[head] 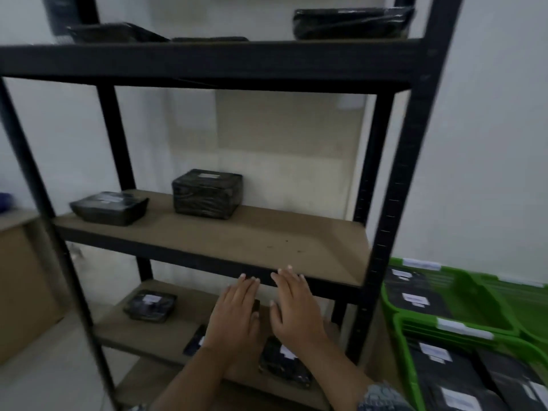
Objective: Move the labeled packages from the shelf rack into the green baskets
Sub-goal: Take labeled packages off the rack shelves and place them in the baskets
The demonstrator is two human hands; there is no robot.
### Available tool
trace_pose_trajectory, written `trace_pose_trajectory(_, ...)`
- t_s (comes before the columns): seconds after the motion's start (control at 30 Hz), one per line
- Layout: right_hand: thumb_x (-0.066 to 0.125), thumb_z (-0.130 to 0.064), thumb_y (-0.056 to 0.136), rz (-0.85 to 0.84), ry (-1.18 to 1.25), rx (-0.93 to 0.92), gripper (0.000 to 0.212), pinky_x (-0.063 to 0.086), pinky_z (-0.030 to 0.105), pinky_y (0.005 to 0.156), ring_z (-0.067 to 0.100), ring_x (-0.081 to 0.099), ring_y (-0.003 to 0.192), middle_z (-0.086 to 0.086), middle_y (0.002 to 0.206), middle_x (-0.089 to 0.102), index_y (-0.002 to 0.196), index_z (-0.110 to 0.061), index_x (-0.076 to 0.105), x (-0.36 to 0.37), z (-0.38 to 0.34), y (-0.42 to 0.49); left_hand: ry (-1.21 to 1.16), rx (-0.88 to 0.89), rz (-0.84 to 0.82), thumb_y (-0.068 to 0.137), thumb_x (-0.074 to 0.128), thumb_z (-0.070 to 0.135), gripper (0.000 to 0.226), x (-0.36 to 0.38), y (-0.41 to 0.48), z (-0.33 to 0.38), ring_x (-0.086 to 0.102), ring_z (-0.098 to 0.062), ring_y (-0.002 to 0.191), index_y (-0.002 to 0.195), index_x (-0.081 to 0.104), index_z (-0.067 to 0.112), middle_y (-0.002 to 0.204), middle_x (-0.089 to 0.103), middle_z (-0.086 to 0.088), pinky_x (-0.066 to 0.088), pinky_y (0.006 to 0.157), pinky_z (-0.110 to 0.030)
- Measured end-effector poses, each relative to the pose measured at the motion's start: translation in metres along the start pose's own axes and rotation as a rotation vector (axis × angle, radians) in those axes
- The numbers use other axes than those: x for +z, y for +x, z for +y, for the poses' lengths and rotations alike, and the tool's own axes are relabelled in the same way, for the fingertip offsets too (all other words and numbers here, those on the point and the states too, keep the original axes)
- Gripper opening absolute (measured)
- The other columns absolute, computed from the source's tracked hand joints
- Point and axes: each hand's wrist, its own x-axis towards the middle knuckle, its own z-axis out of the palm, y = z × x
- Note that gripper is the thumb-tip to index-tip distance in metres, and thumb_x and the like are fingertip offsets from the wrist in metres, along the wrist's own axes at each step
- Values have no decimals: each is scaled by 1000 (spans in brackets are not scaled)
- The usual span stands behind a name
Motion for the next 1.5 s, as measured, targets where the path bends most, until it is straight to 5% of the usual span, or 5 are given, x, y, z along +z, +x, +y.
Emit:
trace_pose_trajectory(0.33,37,-29,95,-21,14,27,49,1,36,118,22,18,145,7,152,31,141,-14,36,58,-92,117,50,-57,60,84,27,34,62,-48,33,-167,28,-25,136,139,35,7,144,39,-11,20,111,-41)
trace_pose_trajectory(1.0,50,-37,91,-69,-195,74,75,6,54,116,34,-12,145,1,159,-12,149,-32,3,130,-76,329,-109,1,-59,81,28,59,63,-2,142,-293,28,-16,134,133,45,27,139,43,4,20,108,-33)
trace_pose_trajectory(1.13,48,-29,94,-107,-179,78,67,32,45,111,33,0,146,-1,159,9,149,-31,11,144,-76,335,-114,-5,-69,83,30,59,58,-3,138,-294,27,-14,134,131,47,31,137,45,9,19,106,-30)
trace_pose_trajectory(1.33,84,-16,62,205,-244,-41,60,60,35,63,38,57,115,4,119,66,118,-25,66,148,-83,313,-117,-7,-51,84,31,58,56,-3,139,-294,33,-16,131,128,50,31,133,49,10,23,107,-36)
trace_pose_trajectory(1.5,81,-9,66,373,-189,-82,48,59,35,68,32,45,117,3,113,69,109,-26,71,157,-87,300,-92,-7,-71,85,26,57,58,-5,139,-292,29,-14,133,132,46,30,137,45,9,19,107,-31)
